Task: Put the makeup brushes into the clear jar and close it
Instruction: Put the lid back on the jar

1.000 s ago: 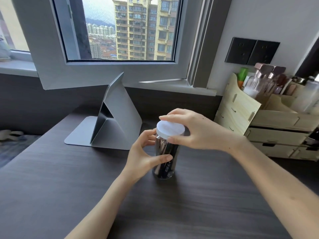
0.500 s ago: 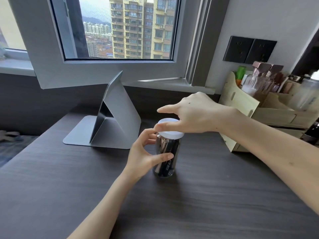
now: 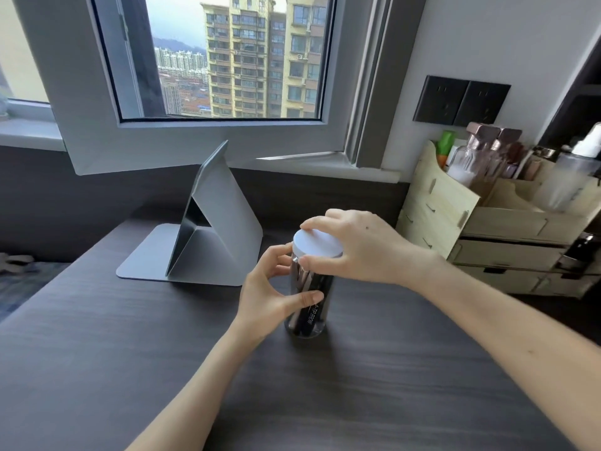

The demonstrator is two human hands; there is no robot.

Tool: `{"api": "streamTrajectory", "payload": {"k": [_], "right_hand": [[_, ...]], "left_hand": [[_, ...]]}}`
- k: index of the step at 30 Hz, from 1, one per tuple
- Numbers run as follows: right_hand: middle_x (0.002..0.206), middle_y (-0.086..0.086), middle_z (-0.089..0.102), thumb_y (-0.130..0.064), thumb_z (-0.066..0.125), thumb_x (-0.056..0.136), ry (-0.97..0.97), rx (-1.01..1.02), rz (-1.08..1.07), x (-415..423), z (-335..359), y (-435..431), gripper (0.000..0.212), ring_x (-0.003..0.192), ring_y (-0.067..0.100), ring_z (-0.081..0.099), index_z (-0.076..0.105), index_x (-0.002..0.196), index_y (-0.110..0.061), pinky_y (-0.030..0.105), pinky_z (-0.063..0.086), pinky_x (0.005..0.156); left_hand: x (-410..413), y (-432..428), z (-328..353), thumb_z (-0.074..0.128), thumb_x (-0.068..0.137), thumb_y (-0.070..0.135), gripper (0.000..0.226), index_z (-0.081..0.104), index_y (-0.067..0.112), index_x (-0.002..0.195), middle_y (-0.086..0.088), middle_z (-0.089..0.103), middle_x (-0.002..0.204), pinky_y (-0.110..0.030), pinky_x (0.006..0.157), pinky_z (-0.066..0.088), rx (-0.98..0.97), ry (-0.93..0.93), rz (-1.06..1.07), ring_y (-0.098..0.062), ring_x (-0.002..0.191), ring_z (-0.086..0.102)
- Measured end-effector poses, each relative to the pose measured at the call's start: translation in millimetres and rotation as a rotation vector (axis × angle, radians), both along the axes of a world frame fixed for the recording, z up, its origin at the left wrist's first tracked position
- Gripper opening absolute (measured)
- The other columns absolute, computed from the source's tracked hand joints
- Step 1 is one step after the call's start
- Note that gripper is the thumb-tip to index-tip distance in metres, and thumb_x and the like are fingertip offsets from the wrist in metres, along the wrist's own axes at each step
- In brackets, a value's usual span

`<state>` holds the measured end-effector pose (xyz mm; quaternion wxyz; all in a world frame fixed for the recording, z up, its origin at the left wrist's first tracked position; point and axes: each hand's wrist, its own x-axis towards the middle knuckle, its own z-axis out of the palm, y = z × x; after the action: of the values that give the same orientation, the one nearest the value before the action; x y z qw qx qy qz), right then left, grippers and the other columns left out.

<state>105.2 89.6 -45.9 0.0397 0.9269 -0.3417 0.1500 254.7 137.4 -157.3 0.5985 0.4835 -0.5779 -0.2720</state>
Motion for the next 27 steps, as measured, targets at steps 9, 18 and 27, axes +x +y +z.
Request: {"api": "streamTrajectory", "payload": {"k": [9, 18, 27], "right_hand": [[0.111, -0.014, 0.058, -0.044, 0.076, 0.068, -0.943, 0.314, -0.121, -53, -8, 23, 0.08, 0.096, -0.003, 0.061, 0.032, 0.134, -0.036, 0.015, 0.051, 0.076], [0.122, -0.003, 0.059, -0.027, 0.08, 0.07, -1.275, -0.044, -0.22, -150, 57, 4, 0.069, 0.115, 0.01, 0.058, 0.046, 0.129, -0.019, 0.03, 0.049, 0.098], [0.127, -0.008, 0.043, -0.013, 0.075, 0.072, -1.066, -0.217, -0.177, -233, 64, -60, 0.071, 0.127, 0.016, 0.044, 0.034, 0.13, -0.023, 0.013, 0.043, 0.097]], "left_hand": [[-55, -15, 63, 0.083, 0.052, 0.044, 0.07, 0.057, 0.032, 0.116, 0.007, 0.069, 0.092, -0.036, 0.083, 0.053, -0.229, -0.026, -0.034, -0.012, 0.089, 0.065], [-166, -62, 143, 0.072, 0.068, 0.044, 0.085, 0.027, 0.042, 0.141, 0.002, 0.045, 0.127, -0.035, 0.104, 0.03, -0.326, -0.336, -0.218, -0.016, 0.12, 0.038], [-214, -118, 181, 0.045, 0.079, -0.02, 0.07, 0.044, 0.024, 0.134, 0.003, 0.057, 0.105, -0.012, 0.068, 0.052, -0.034, -0.075, -0.65, 0.003, 0.09, 0.058]]}}
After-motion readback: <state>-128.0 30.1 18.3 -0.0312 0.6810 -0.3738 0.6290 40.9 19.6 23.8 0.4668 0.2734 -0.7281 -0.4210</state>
